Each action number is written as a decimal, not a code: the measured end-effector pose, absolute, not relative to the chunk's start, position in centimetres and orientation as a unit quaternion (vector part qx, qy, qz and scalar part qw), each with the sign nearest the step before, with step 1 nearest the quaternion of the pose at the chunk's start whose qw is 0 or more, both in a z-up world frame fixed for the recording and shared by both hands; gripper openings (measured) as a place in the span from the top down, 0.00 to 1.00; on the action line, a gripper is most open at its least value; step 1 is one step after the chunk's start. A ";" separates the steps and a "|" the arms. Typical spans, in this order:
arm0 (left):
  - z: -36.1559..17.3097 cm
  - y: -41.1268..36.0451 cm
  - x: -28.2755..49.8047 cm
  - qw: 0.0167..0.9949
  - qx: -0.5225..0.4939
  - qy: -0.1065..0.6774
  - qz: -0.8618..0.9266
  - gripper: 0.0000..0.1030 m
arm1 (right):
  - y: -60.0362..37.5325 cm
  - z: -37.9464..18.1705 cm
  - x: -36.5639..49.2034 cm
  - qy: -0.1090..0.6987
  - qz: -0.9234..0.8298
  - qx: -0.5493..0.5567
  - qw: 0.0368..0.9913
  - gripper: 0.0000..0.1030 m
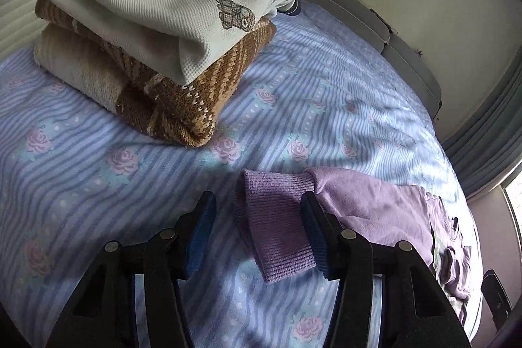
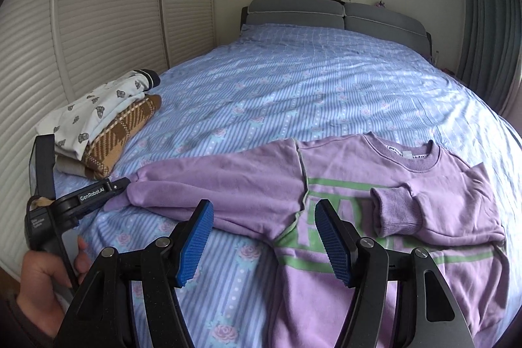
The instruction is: Fold small clothes
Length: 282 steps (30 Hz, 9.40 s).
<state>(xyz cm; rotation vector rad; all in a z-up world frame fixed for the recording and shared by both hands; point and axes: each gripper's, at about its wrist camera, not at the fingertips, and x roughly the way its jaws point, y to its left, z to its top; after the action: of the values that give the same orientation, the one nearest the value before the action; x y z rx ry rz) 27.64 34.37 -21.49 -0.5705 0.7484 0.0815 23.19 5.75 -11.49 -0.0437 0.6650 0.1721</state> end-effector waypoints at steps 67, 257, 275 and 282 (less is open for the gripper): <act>-11.9 -17.2 31.6 0.902 0.053 0.376 -0.203 0.52 | -35.7 -13.6 16.7 0.304 -0.135 0.237 0.913 0.36; -8.2 5.6 26.9 0.939 -0.174 0.278 -0.104 0.88 | -30.5 -8.2 22.9 0.244 0.028 0.219 0.944 0.92; -16.8 3.6 39.2 0.921 -0.131 0.361 -0.062 0.88 | -30.8 -15.4 35.3 0.330 -0.012 0.197 0.923 0.92; -16.3 2.9 38.5 0.928 -0.096 0.351 -0.078 0.78 | -30.7 -15.3 35.7 0.340 -0.001 0.199 0.919 0.82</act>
<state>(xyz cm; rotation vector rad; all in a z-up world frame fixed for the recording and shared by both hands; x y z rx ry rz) 38.54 2.95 -16.33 -0.1959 0.7195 -0.1603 35.73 -30.73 -15.34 0.4094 0.6982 -0.0028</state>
